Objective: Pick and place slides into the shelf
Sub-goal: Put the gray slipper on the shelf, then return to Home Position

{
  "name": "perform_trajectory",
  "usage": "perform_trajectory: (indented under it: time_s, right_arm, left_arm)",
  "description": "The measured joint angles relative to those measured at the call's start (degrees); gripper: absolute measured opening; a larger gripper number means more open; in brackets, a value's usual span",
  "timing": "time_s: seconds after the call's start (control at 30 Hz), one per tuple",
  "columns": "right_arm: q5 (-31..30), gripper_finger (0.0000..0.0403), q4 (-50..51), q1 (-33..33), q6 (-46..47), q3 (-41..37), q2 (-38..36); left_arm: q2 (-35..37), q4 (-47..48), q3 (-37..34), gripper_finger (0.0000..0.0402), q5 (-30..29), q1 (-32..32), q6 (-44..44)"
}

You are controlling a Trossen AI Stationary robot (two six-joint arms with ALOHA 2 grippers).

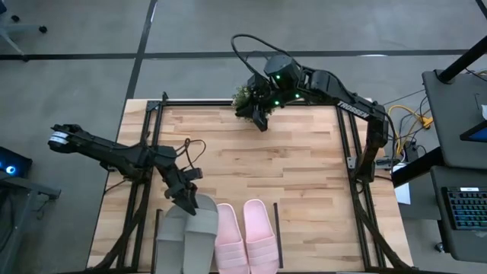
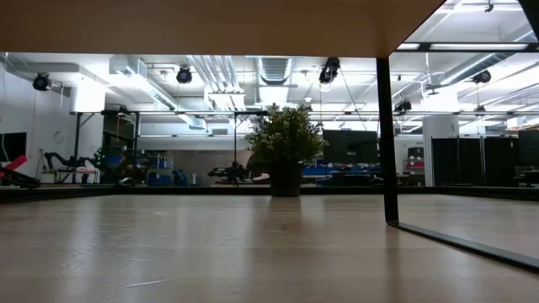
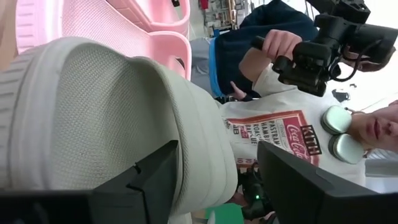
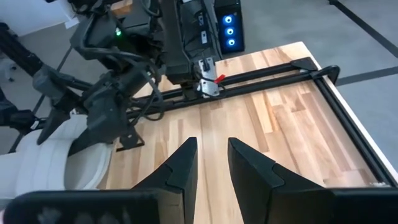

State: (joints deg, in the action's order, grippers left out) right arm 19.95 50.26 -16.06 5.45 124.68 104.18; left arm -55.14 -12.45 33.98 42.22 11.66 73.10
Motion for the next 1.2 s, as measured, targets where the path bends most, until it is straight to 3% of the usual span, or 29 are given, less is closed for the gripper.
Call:
perform_trajectory:
  time_s: [1.07,1.2]
  right_arm:
    - [0.0,0.0082,0.0,2.3,0.1,0.0,0.0]
    - [0.0,0.0082,0.0,2.4,0.1,0.0,0.0]
  left_arm:
    - [3.8,3.1,0.2,0.0195,-1.2,-5.6,-7.3]
    - [6.4,10.8,0.8,0.0195,-4.9,-6.6,-12.4]
